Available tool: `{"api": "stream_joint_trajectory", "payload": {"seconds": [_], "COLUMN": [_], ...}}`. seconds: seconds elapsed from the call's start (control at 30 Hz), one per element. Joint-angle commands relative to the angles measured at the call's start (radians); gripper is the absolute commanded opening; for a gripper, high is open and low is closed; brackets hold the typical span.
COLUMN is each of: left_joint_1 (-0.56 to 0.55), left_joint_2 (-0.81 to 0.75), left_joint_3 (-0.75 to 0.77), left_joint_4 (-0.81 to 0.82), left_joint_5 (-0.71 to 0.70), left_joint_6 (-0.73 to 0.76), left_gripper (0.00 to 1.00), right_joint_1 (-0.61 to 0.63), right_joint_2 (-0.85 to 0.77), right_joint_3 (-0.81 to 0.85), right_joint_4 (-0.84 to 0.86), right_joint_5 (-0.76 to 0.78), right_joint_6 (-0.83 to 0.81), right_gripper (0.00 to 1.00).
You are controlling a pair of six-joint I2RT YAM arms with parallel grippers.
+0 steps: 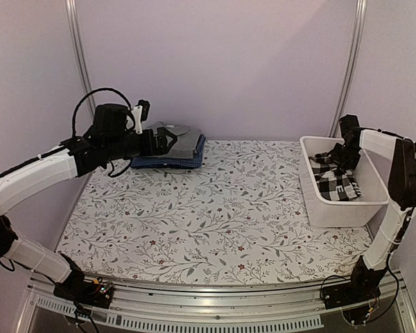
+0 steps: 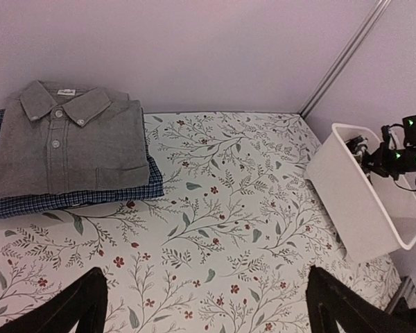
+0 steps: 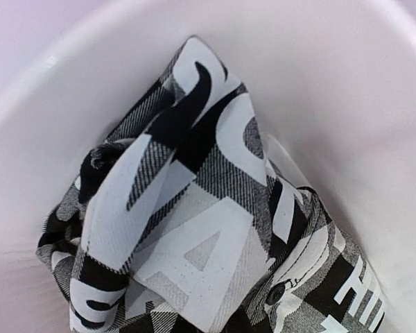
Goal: Fold and stack the long sleeve shirts
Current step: Pick up the square-folded shirt from the bin, then place the square-folded shirt at the center of the board.
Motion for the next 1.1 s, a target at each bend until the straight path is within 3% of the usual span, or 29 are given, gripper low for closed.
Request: {"api": "stream_joint_trajectory", "payload": {"seconds": [0.0,0.27,0.5,0.63,0.77,0.83,1.07], "left_joint_1": [0.012,0.015,0.016,0.017,0.019,0.02,0.03], "left_joint_2": [0.008,-0.011,-0.038,-0.048,-0.052,-0.055,-0.045], "left_joint_3": [0.042,0.085,0.097,0.098,0.096,0.089,0.029], "left_joint_4": [-0.005,-0.019,-0.021,-0.021,-0.034,-0.042,-0.041], "left_joint_5": [0.003,0.003,-0.014,-0.024,-0.036,-0.043,-0.02], "left_joint_6": [0.011,0.031,0.035,0.03,0.025,0.025,0.018], "left_gripper": [1.0,1.0,1.0,1.0,1.0,1.0,1.0], "right_joint_1": [0.086,0.376,0.678,0.77,0.815,0.827,0.83], "right_joint_2": [-0.167,-0.272,-0.254,-0.215,-0.194,-0.194,-0.227], "right_joint_3": [0.115,0.343,0.524,0.535,0.398,0.31,0.032], "right_joint_4": [-0.039,-0.025,0.113,0.157,0.209,0.244,0.269], "right_joint_5": [0.142,0.38,0.47,0.297,0.045,-0.036,-0.069], "right_joint_6": [-0.034,-0.119,-0.36,-0.395,-0.362,-0.33,-0.232], "right_gripper": [0.0,0.0,0.0,0.0,0.07,0.14,0.67]}}
